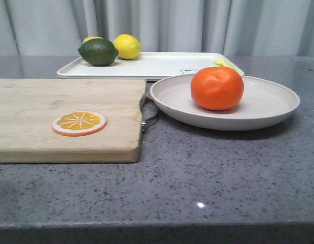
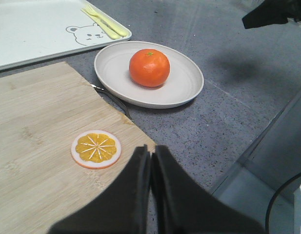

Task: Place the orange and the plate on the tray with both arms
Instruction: 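Move the right gripper down to grip the plate rim nearest it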

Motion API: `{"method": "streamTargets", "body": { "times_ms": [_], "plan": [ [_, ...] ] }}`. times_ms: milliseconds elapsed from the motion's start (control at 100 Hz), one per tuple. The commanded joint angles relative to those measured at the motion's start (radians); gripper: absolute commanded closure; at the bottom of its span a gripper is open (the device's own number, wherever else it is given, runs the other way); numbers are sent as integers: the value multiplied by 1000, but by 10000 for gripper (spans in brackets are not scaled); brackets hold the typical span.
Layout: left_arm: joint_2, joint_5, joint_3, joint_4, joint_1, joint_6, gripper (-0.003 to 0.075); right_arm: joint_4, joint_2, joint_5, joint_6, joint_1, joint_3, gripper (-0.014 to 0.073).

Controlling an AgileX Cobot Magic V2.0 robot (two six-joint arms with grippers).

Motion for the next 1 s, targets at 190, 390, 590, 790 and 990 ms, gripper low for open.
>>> {"method": "streamTargets", "body": {
  "times_ms": [190, 390, 590, 790, 990],
  "plan": [
    [2, -65, -28, -8, -5, 0, 741, 12, 229, 95, -7, 62, -231, 200],
    [2, -65, -28, -10, -5, 0, 741, 50, 385, 108, -7, 122, -334, 200],
    [2, -65, -28, -10, -5, 0, 741, 102, 511, 120, -7, 129, -377, 200],
    [2, -65, -28, -10, -5, 0, 741, 103, 571, 122, -7, 129, -384, 200],
    [2, -65, -28, -11, -5, 0, 741, 103, 579, 122, -7, 129, -384, 267]
  ]
}}
